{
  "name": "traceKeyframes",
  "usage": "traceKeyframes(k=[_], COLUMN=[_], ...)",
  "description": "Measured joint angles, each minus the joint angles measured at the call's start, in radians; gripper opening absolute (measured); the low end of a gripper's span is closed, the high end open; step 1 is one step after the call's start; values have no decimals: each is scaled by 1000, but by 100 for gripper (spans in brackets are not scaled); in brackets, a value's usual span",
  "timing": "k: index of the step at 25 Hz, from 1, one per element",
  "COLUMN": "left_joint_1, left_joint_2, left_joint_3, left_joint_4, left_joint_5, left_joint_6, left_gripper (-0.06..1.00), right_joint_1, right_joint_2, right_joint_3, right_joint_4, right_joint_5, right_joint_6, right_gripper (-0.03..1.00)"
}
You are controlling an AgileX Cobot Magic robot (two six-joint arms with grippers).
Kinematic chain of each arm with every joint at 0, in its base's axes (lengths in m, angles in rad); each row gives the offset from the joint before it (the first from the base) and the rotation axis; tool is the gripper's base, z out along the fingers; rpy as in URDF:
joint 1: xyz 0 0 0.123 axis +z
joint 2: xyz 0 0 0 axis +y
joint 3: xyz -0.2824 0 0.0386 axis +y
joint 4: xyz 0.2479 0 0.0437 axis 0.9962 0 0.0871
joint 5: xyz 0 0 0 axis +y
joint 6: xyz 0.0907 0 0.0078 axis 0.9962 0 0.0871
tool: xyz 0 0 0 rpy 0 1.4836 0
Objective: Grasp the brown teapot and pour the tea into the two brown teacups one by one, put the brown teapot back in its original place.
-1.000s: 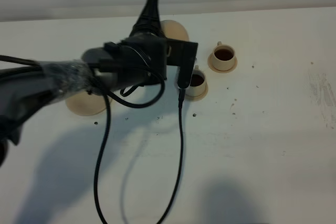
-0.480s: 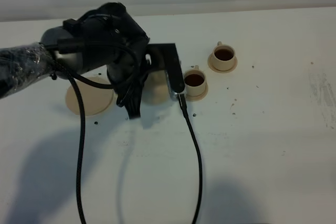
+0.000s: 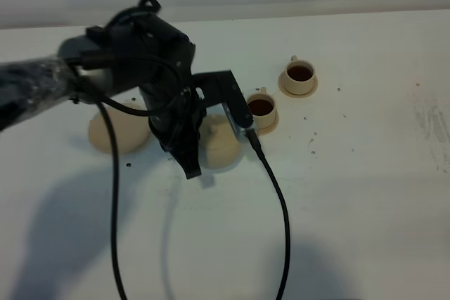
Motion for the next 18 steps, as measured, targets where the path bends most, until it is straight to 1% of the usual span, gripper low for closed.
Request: traceKeyframes(k=[3, 5, 9, 11, 13, 15, 18], left_joint_1=[0, 1, 26, 61, 104, 158, 233], left_joint_2=[38, 31, -37, -70, -95, -112, -145], left_joint_3=[0, 0, 0, 0, 0, 1, 32], left_joint_4=[-11, -28, -42, -40, -38, -47, -61], left_joint_5=[-21, -16, 47, 93, 134, 142, 138], left_joint_6=[-4, -4, -40, -84, -160, -229, -283], left_gripper=[9, 9, 9, 9, 9, 9, 9], right_joint_1=[0, 0, 0, 0, 0, 0, 0], right_joint_2=[0, 0, 0, 0, 0, 0, 0], right_joint_3=[0, 0, 0, 0, 0, 0, 0], right_joint_4=[0, 0, 0, 0, 0, 0, 0], right_joint_5=[0, 0, 0, 0, 0, 0, 0], right_joint_6=[0, 0, 0, 0, 0, 0, 0], right_gripper=[22, 22, 22, 22, 22, 22, 22])
